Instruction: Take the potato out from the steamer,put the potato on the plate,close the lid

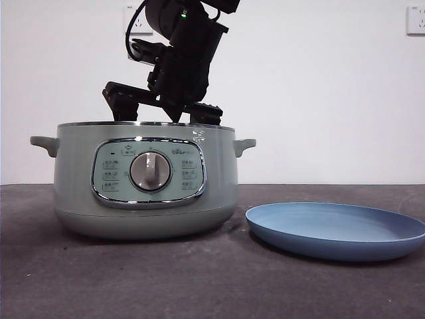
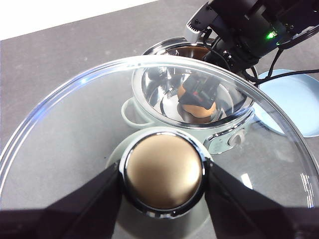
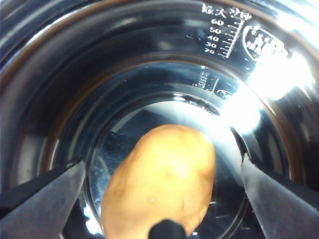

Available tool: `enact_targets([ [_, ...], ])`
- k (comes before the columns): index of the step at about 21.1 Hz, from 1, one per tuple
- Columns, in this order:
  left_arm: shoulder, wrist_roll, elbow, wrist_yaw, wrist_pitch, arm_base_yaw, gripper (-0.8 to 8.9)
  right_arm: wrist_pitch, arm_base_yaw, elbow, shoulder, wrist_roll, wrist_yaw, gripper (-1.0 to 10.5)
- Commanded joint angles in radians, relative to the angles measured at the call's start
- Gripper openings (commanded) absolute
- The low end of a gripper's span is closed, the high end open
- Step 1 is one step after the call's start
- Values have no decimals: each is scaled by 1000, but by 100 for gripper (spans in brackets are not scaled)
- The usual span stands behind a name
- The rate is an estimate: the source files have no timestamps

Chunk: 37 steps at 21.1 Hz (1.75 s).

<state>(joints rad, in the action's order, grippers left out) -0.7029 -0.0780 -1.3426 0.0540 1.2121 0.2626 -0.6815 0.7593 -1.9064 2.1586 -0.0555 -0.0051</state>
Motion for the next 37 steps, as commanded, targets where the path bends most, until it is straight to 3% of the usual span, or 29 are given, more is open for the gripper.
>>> enact_targets([
  [1,9,-4,-7,-1,-35,-3,-9,-12,3,-2,24,4,5,615],
  [6,9,-4,-7,1,-35,-3,-9,-42,3,-2,41,0,5,576],
  [9,9,-6,-7,1,-35,-3,-9,-42,4,-2,41,1,4,325],
  [12,9,-17,-7,1,-35,-3,-9,-42,7,-2,41,6,-27,-27],
  [16,9,-23,-7,1,-37,-3,-9,-27,9,-3,-9,5,-45,-12],
  [22,8,-24,-7,6,-65,-3,-9,-101,0,-3,-238,32,-37,-12],
  [26,6,-24,-7,58,-90,-2,-9,-245,-30,-2,-405,82,85,-13],
  [31,5,-27,-7,58,-100,-2,-9,-439,-142,19,-517,94,95,-13],
  [37,5,-27,-7,59,-105,-2,-9,-373,-233,242,-609,95,82,-13],
])
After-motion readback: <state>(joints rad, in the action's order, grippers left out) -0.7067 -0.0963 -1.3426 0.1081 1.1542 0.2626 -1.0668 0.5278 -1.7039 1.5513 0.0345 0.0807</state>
